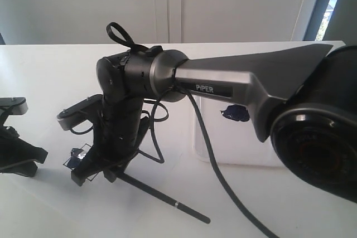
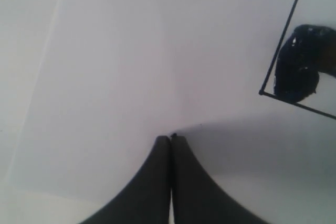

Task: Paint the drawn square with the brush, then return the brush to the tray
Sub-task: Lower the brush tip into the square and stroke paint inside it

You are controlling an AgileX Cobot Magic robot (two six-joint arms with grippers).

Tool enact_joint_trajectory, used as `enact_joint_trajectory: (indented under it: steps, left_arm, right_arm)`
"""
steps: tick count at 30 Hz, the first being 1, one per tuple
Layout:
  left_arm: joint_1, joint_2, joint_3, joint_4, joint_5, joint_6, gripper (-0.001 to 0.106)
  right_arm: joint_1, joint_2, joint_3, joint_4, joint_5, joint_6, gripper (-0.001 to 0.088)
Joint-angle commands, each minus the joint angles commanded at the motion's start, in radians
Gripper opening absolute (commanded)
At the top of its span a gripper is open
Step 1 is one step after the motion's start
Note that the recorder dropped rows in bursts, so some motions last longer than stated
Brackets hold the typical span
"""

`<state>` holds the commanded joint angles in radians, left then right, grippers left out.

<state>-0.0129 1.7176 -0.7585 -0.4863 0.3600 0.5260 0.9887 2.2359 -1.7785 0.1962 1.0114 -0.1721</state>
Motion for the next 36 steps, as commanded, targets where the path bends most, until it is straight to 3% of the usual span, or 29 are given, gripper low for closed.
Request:
enact_joint_trajectory:
  steps: [23, 36]
  left_arm:
    - [0.0, 0.0, 0.0, 0.0, -0.002, 0.0, 0.0]
    - [0.0, 0.0, 0.0, -0.002, -0.004, 0.0, 0.0]
  right_arm:
    - [-0.007, 0.0, -0.004, 0.083, 0.052, -0.05, 0.0]
    - [-0.013, 0.025, -0.004, 0.055, 0.032, -0.028, 0.0]
